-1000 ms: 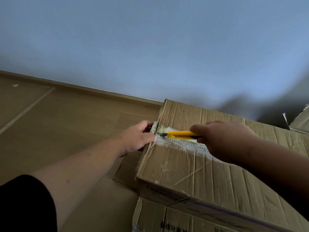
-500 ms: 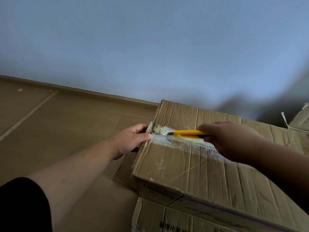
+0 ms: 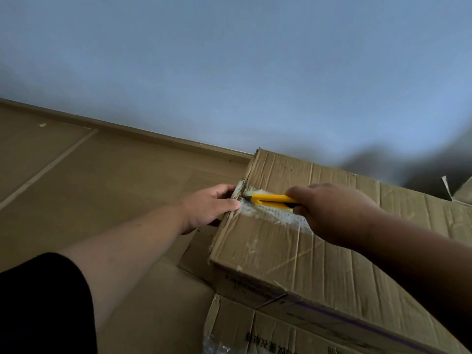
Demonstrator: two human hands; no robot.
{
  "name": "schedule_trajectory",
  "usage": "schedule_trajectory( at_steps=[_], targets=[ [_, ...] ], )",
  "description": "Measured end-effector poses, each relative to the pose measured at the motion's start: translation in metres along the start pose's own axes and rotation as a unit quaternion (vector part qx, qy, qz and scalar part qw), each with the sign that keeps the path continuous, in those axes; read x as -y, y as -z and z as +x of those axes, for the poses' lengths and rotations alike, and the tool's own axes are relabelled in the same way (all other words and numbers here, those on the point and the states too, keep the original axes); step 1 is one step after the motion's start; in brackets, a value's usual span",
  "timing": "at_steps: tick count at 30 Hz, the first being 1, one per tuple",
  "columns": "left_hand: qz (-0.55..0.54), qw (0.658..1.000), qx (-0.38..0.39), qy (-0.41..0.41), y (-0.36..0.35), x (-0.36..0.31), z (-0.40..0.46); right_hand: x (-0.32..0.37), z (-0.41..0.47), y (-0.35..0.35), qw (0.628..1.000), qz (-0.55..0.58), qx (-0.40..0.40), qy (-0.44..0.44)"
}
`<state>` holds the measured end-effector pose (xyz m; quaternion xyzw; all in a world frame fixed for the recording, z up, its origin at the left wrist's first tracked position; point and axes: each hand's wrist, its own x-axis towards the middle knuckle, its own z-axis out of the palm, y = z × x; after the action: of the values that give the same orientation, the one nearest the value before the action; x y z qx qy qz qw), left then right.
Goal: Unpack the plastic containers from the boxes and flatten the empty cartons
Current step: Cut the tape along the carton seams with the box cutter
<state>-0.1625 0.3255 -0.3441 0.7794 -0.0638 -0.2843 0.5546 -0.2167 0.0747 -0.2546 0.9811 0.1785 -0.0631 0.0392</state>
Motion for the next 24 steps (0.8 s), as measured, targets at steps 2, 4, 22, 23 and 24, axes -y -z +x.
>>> schedule_trajectory(
  at_steps=[2,4,22,23,24],
  targets=[
    [0.005,1.0,0.003,0.0,0.0,0.0,0.0,0.003,0.002,0.002,1.0,-0.008,0.006,0.007],
    [0.003,1.0,0.001,-0.007,-0.001,-0.001,0.0,0.006,0.004,0.005,1.0,-0.024,0.011,0.006],
    [0.171,0.984,-0.054,-0.024,-0.008,-0.008,0.0,0.024,0.012,0.019,0.991,-0.132,0.022,0.022],
    [0.173,0.983,-0.051,-0.024,-0.008,-0.009,-0.001,0.024,0.011,0.02,0.991,-0.13,0.021,0.023],
    [0.179,0.982,-0.048,-0.024,-0.008,-0.01,-0.001,0.022,0.01,0.022,0.991,-0.128,0.022,0.024]
  ],
)
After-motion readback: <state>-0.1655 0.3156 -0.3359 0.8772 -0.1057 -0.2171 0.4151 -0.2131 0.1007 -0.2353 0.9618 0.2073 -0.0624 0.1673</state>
